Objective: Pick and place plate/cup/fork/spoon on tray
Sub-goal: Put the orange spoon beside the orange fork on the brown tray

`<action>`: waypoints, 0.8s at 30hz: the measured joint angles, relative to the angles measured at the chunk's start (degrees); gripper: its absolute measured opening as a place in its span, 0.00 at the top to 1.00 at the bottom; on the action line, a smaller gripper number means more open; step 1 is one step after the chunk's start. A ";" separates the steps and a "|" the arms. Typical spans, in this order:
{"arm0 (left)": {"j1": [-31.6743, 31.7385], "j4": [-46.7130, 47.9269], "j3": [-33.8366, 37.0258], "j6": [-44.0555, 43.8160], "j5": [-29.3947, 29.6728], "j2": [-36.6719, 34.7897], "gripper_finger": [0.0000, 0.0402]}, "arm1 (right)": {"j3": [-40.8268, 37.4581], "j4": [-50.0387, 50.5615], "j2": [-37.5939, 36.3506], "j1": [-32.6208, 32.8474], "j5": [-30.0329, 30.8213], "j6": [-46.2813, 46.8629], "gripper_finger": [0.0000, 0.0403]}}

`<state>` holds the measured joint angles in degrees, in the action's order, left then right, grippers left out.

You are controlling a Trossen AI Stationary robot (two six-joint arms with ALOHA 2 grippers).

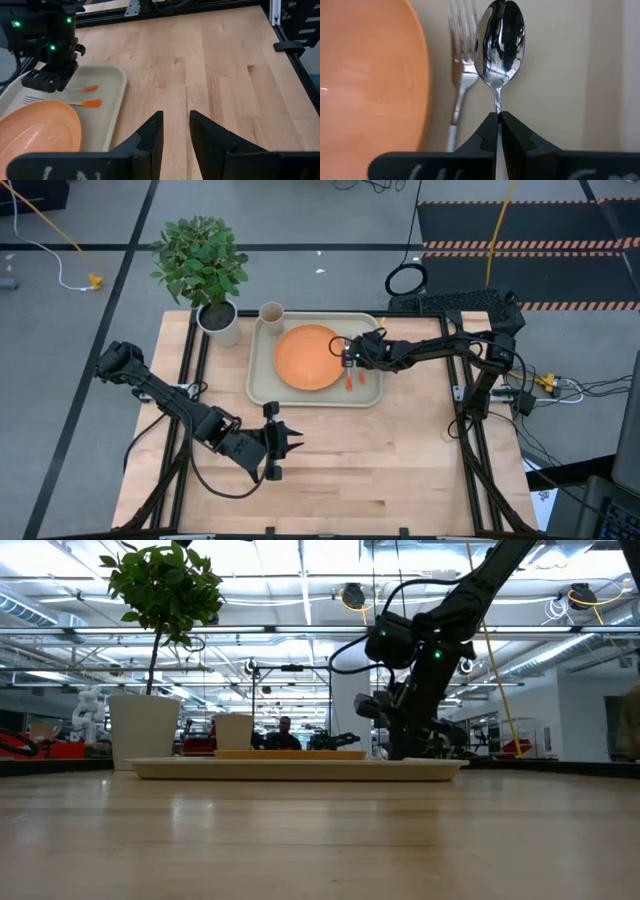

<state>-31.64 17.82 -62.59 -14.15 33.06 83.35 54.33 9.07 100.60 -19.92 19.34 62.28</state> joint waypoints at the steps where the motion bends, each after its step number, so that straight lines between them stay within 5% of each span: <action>1: 0.00 -0.02 0.00 -0.02 -0.02 0.00 0.76 | 0.00 0.41 0.00 0.00 0.10 0.02 1.00; 15: 0.00 -0.04 0.00 0.15 -0.02 0.01 0.76 | 0.00 1.04 0.00 -0.68 0.08 -0.12 1.00; 24: 0.00 -0.07 0.00 0.11 -0.02 0.01 0.76 | 0.00 1.04 0.00 -0.68 0.21 0.00 0.90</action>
<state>-31.64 17.76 -62.59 -14.04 33.04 83.36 54.33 10.11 100.60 -20.60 19.55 62.28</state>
